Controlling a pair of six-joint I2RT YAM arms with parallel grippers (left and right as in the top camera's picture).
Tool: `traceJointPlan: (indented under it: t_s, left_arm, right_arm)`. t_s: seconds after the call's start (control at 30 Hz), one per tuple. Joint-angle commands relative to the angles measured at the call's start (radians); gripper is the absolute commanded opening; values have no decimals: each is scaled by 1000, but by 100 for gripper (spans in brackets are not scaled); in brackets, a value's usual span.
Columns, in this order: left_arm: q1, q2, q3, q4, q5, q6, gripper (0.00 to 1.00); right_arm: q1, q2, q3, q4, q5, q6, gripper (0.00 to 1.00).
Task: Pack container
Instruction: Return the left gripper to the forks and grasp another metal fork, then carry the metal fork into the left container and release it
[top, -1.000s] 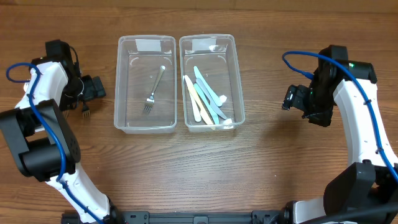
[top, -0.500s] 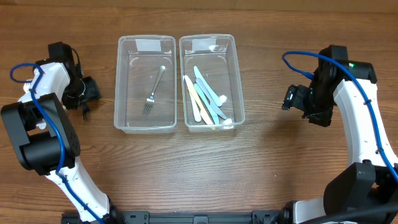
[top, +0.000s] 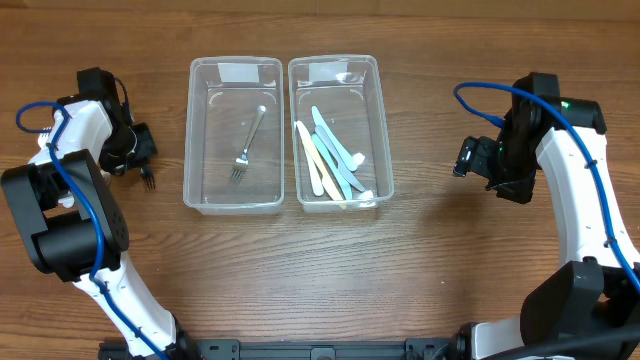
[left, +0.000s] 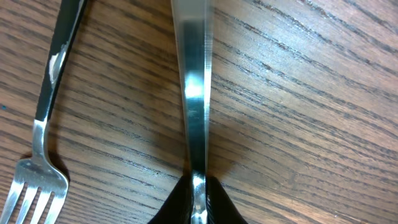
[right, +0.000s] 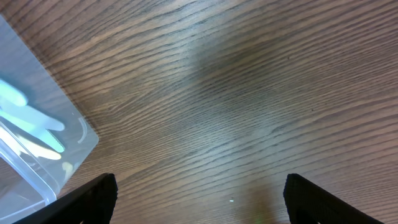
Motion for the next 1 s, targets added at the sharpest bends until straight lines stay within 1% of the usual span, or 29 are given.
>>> traceJointPlan:
  t_s: [0.0,0.2,0.3,0.4,0.5,0.53,0.63,0.7,0.8,0.87,0.97]
  left_arm:
    - [5,43,-6,-1,11,2,5]
    - [5,40,2,-15,12,2,4]
    - [2,20,66,-106,16,1,4]
    - [-30,-95,195,-251,35,0,4]
    - [-117,-278,278,-315,34,-3,4]
    - [-145,-315,284,-320,34,-3,4]
    - [-292,-413,285,-335,34,-26,4]
    - [-380,-417,284,-336,34,-66,4]
    - [-488,-382,280,-314,8,-82,4]
    - [-528,-336,280,-303,-20,-106,4]
    - [-539,-222,280,-301,-17,-124,4]
  right_arm:
    - [3,-13,0,4,-1,-7,88]
    - [3,-13,0,4,-1,-7,88]
    - [3,-13,0,6,-1,-7,88]
    - [3,-13,0,11,-2,-7,88]
    - [3,-13,0,6,-2,-7,88]
    - [3,-13,0,6,-2,-7,88]
    - [3,-13,0,6,-2,-6,88]
    - [3,-13,0,4,-2,-6,88]
    - [3,-13,0,-4,-2,-6,89]
    - [3,-13,0,-5,-2,-6,89]
    - [3,-13,0,-5,-3,-6,89]
